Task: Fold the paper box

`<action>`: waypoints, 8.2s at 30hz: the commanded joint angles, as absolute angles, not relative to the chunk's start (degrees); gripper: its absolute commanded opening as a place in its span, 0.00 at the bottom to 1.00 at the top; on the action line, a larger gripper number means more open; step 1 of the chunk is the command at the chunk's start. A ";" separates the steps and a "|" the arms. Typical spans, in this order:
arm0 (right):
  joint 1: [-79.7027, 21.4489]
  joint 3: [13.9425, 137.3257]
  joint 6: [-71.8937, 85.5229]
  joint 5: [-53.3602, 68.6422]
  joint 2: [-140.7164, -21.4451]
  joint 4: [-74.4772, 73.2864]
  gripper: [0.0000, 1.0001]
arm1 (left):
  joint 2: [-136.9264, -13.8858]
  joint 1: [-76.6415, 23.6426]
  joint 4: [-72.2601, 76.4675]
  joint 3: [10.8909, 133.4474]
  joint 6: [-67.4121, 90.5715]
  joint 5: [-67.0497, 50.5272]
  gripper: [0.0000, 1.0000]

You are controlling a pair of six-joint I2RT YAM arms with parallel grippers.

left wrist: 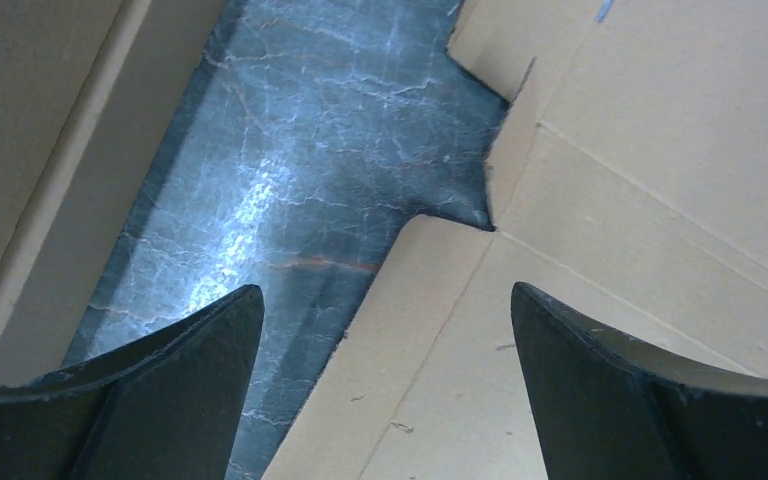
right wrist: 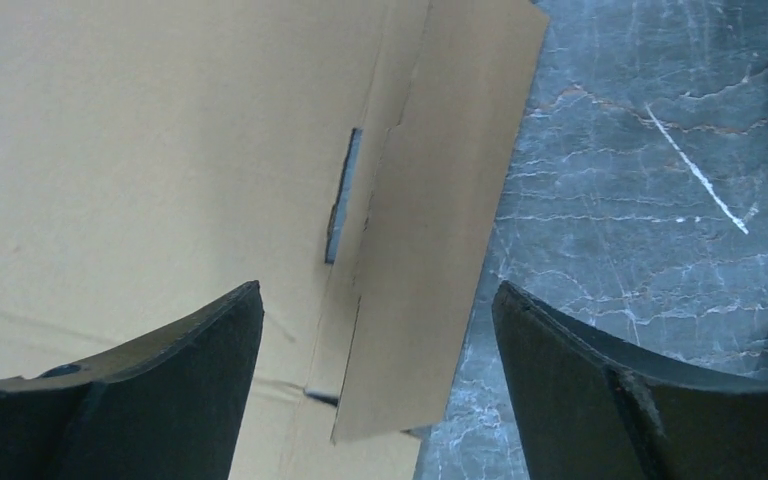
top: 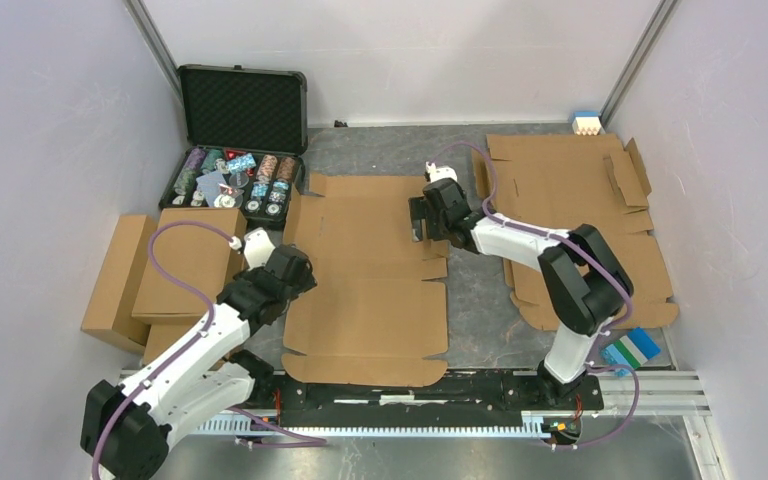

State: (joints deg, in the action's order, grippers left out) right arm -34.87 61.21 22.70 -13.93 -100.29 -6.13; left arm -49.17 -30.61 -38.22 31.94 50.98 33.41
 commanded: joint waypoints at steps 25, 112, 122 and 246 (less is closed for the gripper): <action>-14.95 32.61 30.31 7.82 -89.03 23.23 0.00 | -45.47 -30.73 -28.99 23.51 48.89 21.91 0.90; -7.82 77.61 14.66 48.08 -123.33 57.74 0.98 | -59.62 -59.06 -13.99 56.90 -43.04 34.34 0.02; -8.04 93.89 36.43 57.59 -138.33 80.22 0.84 | -59.76 -58.92 -12.98 56.25 -42.15 33.97 0.02; -25.44 8.39 12.89 2.88 -62.36 47.25 0.40 | -44.30 -45.75 -40.33 64.83 5.09 31.50 1.00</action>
State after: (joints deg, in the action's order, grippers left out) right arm -25.45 6.68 13.61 0.82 -61.58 46.50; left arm -47.68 -46.00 -35.24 64.86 -0.10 25.04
